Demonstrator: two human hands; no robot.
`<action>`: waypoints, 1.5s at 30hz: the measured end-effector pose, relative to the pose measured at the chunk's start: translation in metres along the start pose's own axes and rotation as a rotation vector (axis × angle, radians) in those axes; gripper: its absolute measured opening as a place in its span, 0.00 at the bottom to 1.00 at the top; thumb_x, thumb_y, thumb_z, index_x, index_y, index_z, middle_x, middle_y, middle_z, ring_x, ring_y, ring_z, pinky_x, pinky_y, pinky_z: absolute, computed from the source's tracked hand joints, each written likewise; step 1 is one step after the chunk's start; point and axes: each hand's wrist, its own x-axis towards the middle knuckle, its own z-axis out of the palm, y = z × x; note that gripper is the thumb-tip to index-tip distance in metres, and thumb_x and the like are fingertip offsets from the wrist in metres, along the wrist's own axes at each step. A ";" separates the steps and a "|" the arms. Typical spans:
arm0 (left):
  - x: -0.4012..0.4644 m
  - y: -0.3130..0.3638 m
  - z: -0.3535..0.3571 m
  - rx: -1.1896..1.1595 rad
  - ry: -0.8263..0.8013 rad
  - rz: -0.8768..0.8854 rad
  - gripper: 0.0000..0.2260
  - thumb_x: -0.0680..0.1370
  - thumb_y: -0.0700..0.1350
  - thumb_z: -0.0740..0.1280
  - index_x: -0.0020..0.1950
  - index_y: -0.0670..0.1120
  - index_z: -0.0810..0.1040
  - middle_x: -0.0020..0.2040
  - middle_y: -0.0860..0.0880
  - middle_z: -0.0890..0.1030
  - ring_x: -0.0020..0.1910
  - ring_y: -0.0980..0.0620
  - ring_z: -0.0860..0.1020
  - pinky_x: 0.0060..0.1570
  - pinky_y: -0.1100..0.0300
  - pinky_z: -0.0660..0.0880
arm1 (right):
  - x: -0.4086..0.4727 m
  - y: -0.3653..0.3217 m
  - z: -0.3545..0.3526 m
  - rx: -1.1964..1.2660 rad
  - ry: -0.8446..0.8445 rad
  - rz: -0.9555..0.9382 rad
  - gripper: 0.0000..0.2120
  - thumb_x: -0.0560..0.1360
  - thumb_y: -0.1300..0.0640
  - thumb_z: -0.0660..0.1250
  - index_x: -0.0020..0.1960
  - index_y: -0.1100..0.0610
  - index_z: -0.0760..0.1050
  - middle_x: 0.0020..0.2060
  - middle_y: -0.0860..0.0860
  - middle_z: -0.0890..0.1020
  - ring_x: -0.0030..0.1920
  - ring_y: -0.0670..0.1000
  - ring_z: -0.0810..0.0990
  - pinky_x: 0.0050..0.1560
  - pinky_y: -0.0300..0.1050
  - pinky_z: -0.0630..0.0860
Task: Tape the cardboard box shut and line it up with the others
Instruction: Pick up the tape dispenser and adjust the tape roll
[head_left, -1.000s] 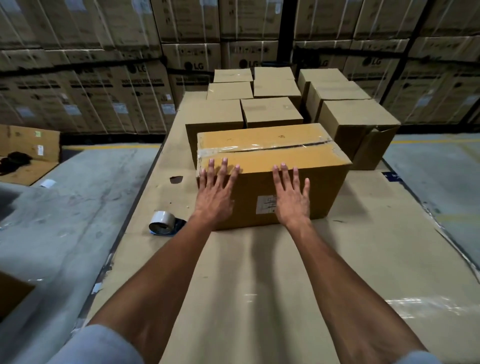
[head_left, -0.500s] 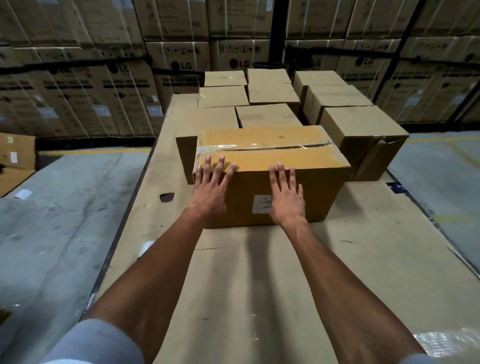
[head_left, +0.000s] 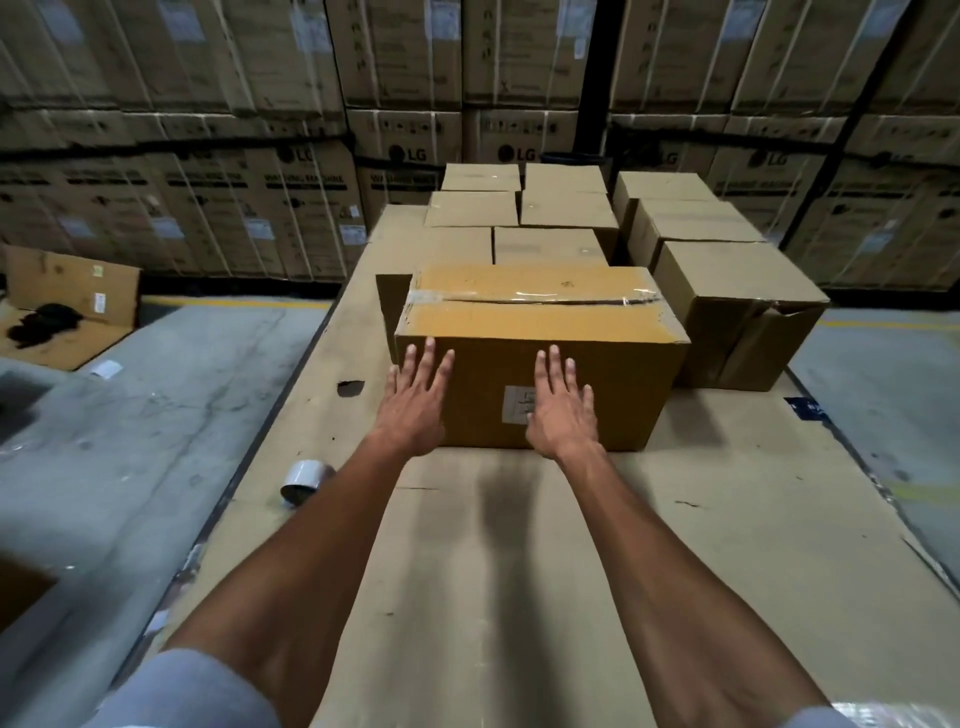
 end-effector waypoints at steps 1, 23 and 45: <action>-0.014 -0.002 0.006 -0.004 -0.009 -0.008 0.49 0.81 0.42 0.67 0.85 0.53 0.30 0.85 0.45 0.28 0.84 0.40 0.30 0.83 0.38 0.39 | -0.008 -0.003 0.006 -0.001 -0.014 -0.018 0.49 0.83 0.56 0.66 0.84 0.51 0.28 0.82 0.51 0.29 0.84 0.56 0.34 0.85 0.63 0.43; -0.118 -0.200 0.075 -0.142 -0.146 -0.093 0.36 0.82 0.51 0.69 0.87 0.49 0.56 0.85 0.47 0.62 0.83 0.43 0.60 0.82 0.42 0.57 | -0.042 -0.182 0.132 0.296 -0.405 0.128 0.24 0.82 0.43 0.66 0.77 0.48 0.72 0.72 0.55 0.79 0.71 0.60 0.77 0.69 0.53 0.75; -0.083 -0.258 0.128 -0.278 -0.068 0.188 0.37 0.75 0.58 0.78 0.80 0.51 0.67 0.74 0.49 0.73 0.71 0.44 0.73 0.68 0.46 0.73 | -0.008 -0.252 0.225 0.846 -0.265 0.695 0.06 0.73 0.54 0.75 0.39 0.54 0.84 0.36 0.53 0.85 0.37 0.55 0.80 0.35 0.47 0.74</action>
